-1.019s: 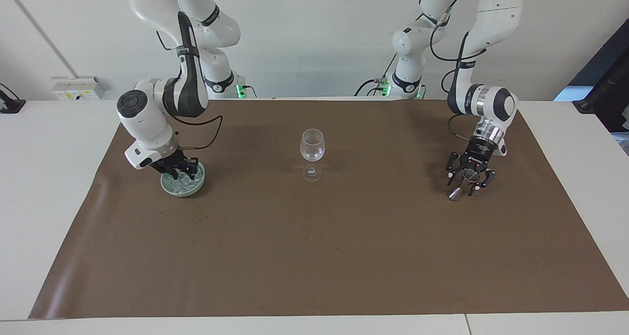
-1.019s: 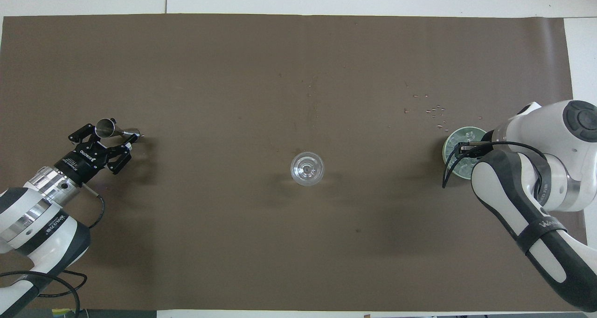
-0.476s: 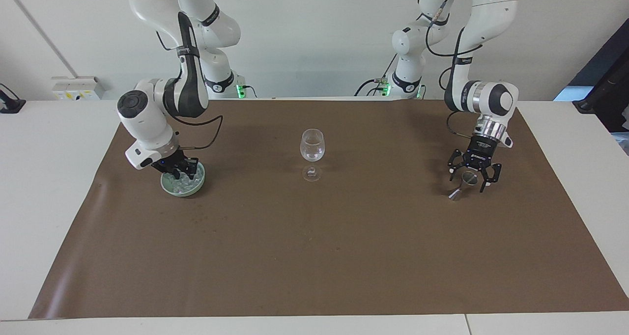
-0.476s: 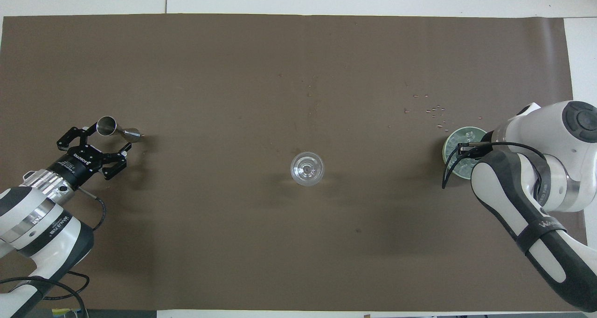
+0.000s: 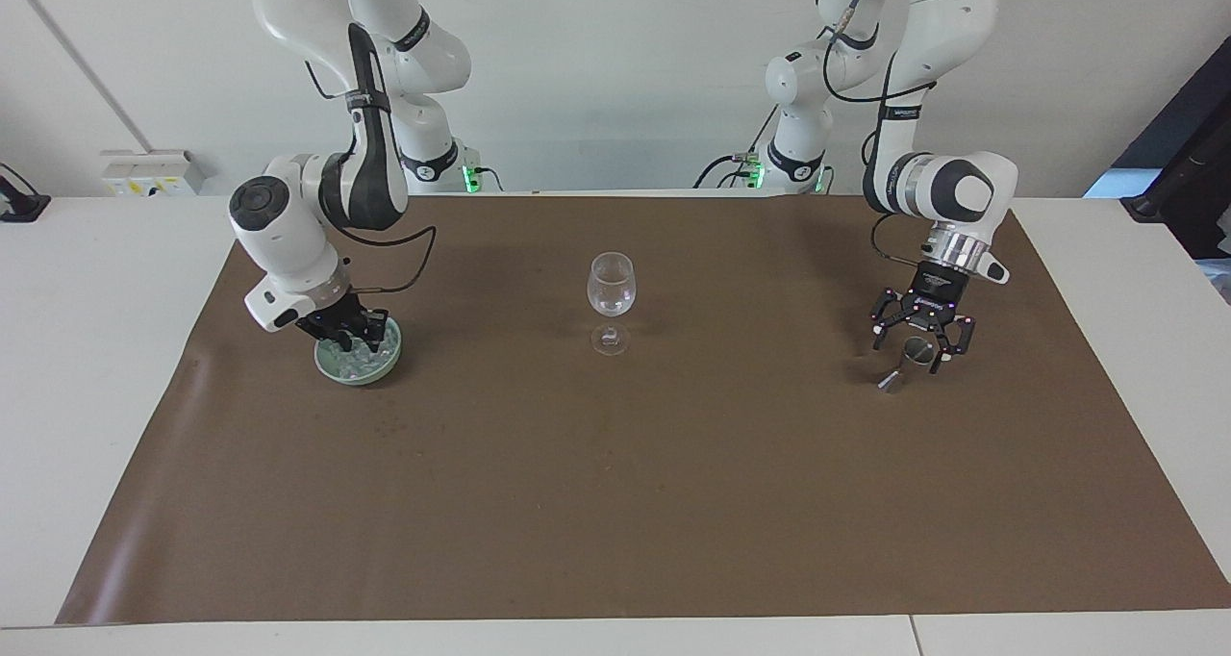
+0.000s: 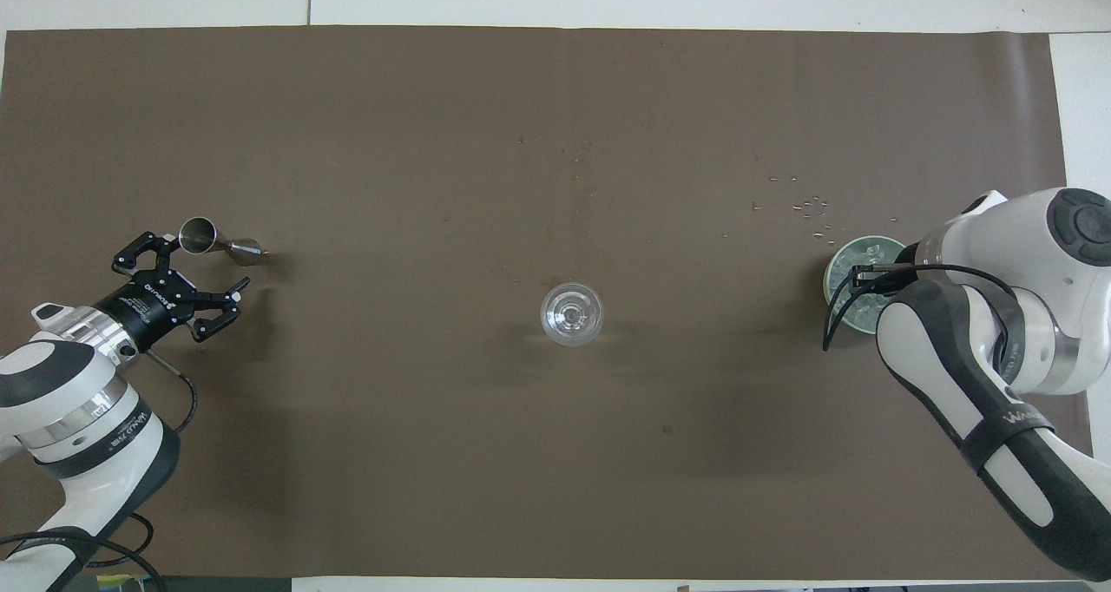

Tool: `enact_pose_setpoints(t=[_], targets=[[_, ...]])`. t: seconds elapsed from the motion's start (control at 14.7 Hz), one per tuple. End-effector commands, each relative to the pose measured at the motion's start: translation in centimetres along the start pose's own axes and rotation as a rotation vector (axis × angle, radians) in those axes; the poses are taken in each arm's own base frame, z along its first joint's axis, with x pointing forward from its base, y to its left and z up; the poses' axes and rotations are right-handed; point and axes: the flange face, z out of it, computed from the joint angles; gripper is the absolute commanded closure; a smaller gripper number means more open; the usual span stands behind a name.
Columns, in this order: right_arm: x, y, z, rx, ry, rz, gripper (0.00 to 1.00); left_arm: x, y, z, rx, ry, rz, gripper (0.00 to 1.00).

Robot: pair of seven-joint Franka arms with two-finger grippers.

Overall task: Pour wine and add ice with both arms
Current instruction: 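Lower the cup with the left gripper while the right gripper grabs ice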

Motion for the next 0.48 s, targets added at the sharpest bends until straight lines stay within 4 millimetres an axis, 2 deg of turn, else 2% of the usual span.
enact_pose_setpoints(t=[0.0, 0.14, 0.27, 0.34, 0.41], targets=[[-0.4, -0.1, -0.1, 0.009, 0.017, 0.018, 0.54, 0.6, 1.1, -1.3, 0.029, 0.041, 0.116, 0.00], [-0.4, -0.1, -0.1, 0.009, 0.017, 0.018, 0.56, 0.3, 1.7, -1.4, 0.077, 0.051, 0.215, 0.00], [-0.4, -0.2, 0.0, 0.008, 0.014, 0.015, 0.60, 0.7, 3.3, -2.3, 0.092, 0.077, 0.291, 0.00], [-0.5, -0.2, 0.0, 0.008, 0.012, 0.017, 0.60, 0.4, 3.9, -2.4, 0.119, 0.073, 0.345, 0.00], [-0.4, -0.2, -0.1, 0.009, 0.016, 0.015, 0.63, 0.5, 5.4, -3.1, 0.131, 0.078, 0.393, 0.00]])
